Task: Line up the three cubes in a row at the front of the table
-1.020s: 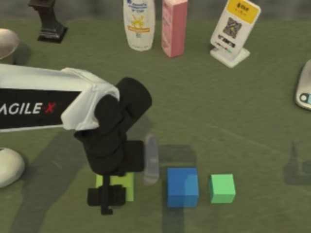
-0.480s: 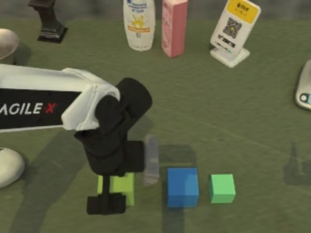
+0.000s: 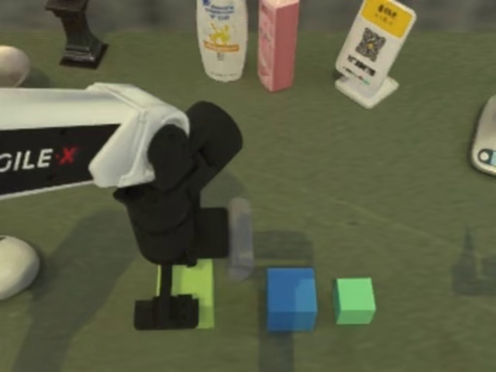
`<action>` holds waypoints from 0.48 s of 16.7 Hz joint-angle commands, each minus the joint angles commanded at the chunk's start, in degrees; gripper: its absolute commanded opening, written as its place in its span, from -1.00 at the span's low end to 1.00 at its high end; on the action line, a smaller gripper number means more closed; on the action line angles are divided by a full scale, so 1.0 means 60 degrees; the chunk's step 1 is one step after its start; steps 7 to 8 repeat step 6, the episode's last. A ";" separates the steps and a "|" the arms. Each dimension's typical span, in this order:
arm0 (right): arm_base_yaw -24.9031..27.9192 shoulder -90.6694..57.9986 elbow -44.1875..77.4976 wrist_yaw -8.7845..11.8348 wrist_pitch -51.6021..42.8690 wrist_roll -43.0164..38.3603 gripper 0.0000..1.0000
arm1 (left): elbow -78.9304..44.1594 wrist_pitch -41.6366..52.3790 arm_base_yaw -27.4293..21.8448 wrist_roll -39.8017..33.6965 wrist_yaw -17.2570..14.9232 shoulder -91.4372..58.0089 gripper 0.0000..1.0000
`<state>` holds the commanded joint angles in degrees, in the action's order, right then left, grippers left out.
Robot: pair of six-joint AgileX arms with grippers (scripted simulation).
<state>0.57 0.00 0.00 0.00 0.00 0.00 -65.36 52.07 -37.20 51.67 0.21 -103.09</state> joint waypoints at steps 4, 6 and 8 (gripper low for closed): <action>0.0000 0.0000 0.0000 0.0000 0.0000 0.0000 1.00 | -0.0803 0.1375 0.0063 0.0001 -0.0026 0.0533 1.00; 0.0000 0.0000 0.0000 0.0000 0.0000 0.0000 1.00 | -0.0907 0.1511 0.0082 -0.0012 -0.0026 0.0624 1.00; 0.0000 0.0000 0.0000 0.0000 0.0000 0.0000 1.00 | -0.0907 0.1511 0.0082 -0.0012 -0.0026 0.0624 1.00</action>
